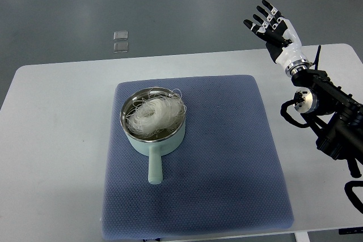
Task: Put vermicelli into pot with right hand
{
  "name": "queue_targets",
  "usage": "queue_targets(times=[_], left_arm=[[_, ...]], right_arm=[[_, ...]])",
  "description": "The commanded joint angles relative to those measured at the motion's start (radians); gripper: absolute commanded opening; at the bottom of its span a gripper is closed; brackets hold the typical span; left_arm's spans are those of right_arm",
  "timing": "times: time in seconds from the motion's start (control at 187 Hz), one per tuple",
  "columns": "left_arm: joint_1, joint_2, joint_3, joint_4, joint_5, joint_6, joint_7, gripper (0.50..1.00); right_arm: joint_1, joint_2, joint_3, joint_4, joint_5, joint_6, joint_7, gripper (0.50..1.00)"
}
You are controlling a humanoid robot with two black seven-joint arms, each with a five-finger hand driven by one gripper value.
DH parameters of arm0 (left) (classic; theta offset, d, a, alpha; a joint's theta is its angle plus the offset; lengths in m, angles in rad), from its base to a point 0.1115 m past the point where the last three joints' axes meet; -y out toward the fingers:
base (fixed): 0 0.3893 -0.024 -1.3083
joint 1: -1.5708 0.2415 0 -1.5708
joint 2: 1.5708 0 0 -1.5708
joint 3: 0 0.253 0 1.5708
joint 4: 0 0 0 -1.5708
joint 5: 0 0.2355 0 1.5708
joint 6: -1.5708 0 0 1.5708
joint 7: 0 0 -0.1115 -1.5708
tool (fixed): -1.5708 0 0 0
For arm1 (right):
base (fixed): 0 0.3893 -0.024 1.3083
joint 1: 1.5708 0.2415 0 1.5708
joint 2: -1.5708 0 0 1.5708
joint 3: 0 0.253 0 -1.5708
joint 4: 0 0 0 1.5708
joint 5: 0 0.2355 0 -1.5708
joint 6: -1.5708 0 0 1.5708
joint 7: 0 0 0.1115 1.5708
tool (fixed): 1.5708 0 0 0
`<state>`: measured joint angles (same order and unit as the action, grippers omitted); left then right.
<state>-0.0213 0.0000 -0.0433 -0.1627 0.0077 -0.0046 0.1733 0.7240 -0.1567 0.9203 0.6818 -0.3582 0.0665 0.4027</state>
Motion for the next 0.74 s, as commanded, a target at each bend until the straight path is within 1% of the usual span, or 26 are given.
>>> queue_targets(times=[0.0, 0.139, 0.295, 0.734], left_arm=[[0.000, 0.000, 0.000, 0.000, 0.000, 0.000, 0.000, 1.000], [0.000, 0.000, 0.000, 0.000, 0.000, 0.000, 0.000, 1.000], [0.000, 0.000, 0.000, 0.000, 0.000, 0.000, 0.000, 1.000], [0.000, 0.000, 0.000, 0.000, 0.000, 0.000, 0.000, 1.000]], right_arm=[[-0.018, 0.003, -0.001, -0.008, 0.071, 0.001, -0.002, 0.919], [-0.028, 0.014, -0.003, -0.011, 0.145, -0.011, -0.001, 0.921], [-0.037, 0.020, -0.001, -0.013, 0.150, -0.036, 0.008, 0.928], [-0.047, 0.022, -0.003, -0.025, 0.145, -0.037, 0.013, 0.928]])
